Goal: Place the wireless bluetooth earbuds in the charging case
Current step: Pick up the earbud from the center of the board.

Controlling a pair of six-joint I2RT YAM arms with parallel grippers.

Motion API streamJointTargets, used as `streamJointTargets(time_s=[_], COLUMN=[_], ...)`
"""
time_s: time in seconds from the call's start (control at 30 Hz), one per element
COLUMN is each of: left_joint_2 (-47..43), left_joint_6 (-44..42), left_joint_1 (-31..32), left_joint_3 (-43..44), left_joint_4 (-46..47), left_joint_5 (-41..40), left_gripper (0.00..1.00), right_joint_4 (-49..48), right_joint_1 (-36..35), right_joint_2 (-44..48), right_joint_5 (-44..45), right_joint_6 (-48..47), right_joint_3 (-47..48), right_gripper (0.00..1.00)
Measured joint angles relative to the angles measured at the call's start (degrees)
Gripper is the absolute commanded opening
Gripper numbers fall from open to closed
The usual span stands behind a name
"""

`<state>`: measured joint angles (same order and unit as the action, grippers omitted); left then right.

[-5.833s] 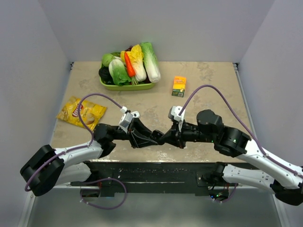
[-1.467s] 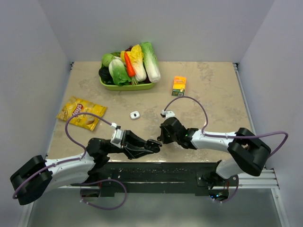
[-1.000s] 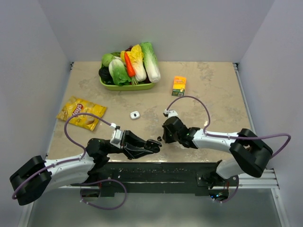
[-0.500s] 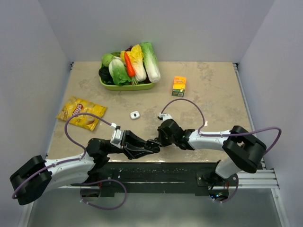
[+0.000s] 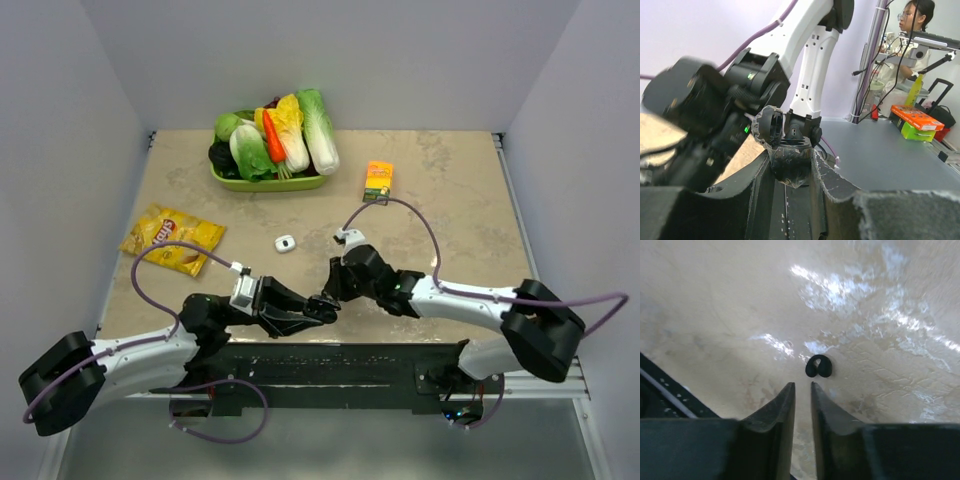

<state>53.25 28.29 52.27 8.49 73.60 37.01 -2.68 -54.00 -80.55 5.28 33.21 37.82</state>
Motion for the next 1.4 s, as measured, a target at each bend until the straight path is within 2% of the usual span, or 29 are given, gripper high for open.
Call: streamJointTargets(time_s=[0.1, 0.2, 0.47, 0.63, 0.73, 0.83, 0.93, 1.17, 1.4], left_joint_2=[-0.81, -0.94, -0.90, -1.22, -1.42, -1.27, -0.74, -0.66, -0.20], left_joint_6=[-0.48, -0.52, -0.55, -0.92, -1.11, -1.14, -1.11, -1.11, -1.11], left_joint_1=[0.00, 0.00, 0.07, 0.31, 0.31, 0.31, 0.31, 0.31, 0.31], left_joint_3=[0.00, 0.00, -0.39, -0.94, -0.94, -0.94, -0.94, -1.01, -1.36], left_joint_4=[0.02, 0.02, 0.02, 0.00, 0.02, 0.02, 0.00, 0.00, 0.02], left_joint_5=[-0.02, -0.07, -0.35, -0.52, -0.70, -0.83, -0.83, -0.83, -0.85], left_gripper=[0.00, 0.00, 0.00, 0.00, 0.00, 0.00, 0.00, 0.00, 0.00], right_joint_4=[0.39, 0.74, 2.64, 2.56, 1.60, 0.92, 0.35, -1.75, -1.95], right_joint_1=[0.48, 1.86, 4.42, 4.42, 4.42, 4.42, 4.42, 4.42, 1.55], right_joint_2=[5.22, 5.35, -8.39, -10.47, -10.69, -11.37, -12.63, -10.95, -6.29], right_joint_5=[1.44, 2.56, 2.25, 0.70, -0.33, -0.81, -1.81, -3.28, -3.93], right_joint_6=[-1.79, -3.78, -7.82, -8.68, -8.70, -8.70, -8.66, -7.87, -5.77], right_joint_3=[0.22, 1.38, 5.42, 5.68, 5.79, 5.97, 6.29, 3.61, -1.07], right_gripper=[0.36, 0.36, 0.37, 0.37, 0.34, 0.24, 0.23, 0.23, 0.28])
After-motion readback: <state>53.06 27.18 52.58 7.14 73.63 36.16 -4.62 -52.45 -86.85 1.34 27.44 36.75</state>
